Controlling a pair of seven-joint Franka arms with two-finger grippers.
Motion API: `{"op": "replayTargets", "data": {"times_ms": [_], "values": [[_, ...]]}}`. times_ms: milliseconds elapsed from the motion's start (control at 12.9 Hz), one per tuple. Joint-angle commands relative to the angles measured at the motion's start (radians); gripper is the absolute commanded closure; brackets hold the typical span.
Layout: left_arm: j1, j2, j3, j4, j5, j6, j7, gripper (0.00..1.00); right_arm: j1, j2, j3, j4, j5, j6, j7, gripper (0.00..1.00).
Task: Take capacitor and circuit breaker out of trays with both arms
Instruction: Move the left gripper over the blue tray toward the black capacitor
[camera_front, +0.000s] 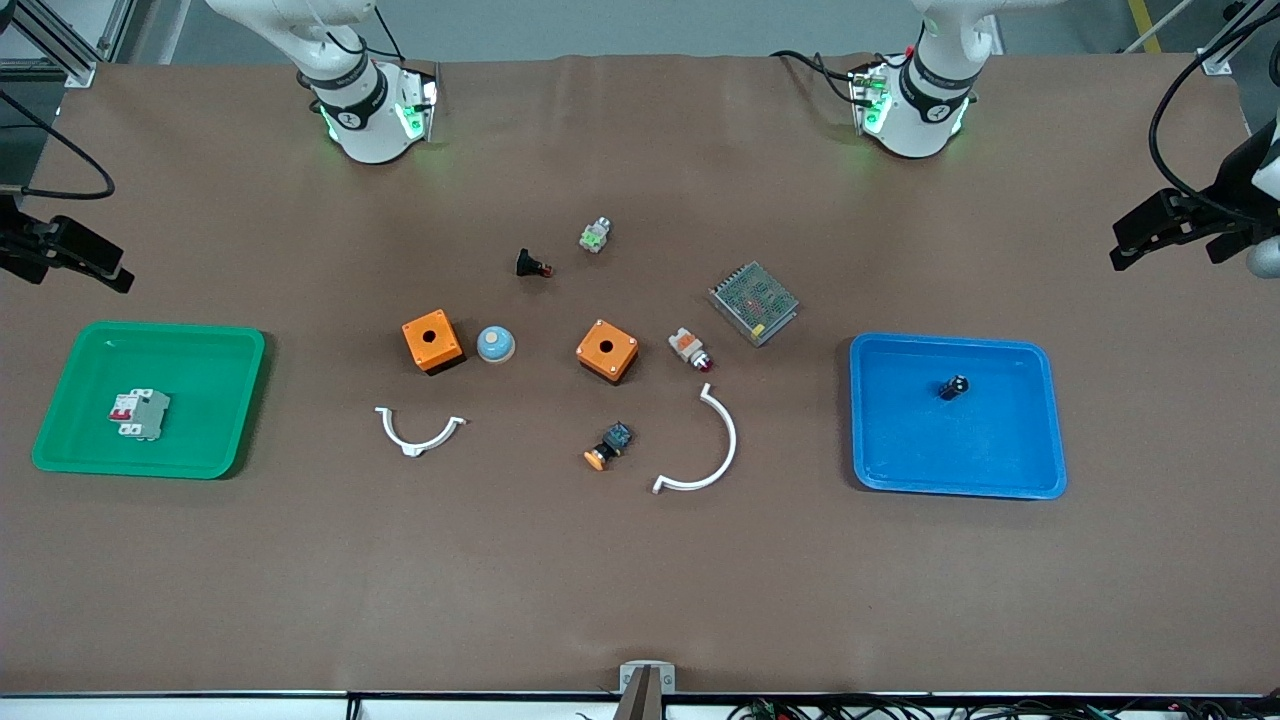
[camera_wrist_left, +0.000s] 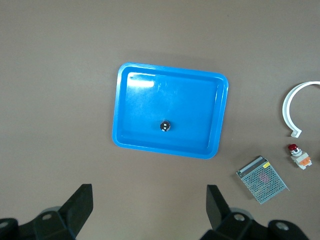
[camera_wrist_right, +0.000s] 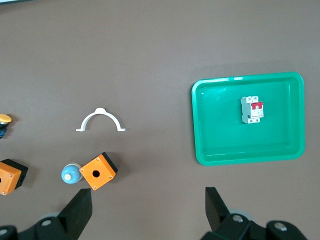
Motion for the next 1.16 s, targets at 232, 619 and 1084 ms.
{"op": "replayTargets", "data": {"times_ms": [232, 619, 1084], "values": [[0.012, 0.053, -0.002, 0.017, -0.001, 0.002, 0.018, 0.0, -0.004, 0.013, 0.01, 0.031, -0.001, -0.021, 0.01, 0.0], [0.034, 0.161, 0.003, -0.091, 0.003, 0.182, 0.01, 0.0, -0.009, 0.012, 0.01, 0.033, -0.003, -0.01, 0.015, 0.0], [0.029, 0.195, -0.002, -0.46, 0.0, 0.624, -0.103, 0.0, -0.044, 0.045, 0.008, 0.028, -0.022, 0.007, -0.004, 0.0]]}}
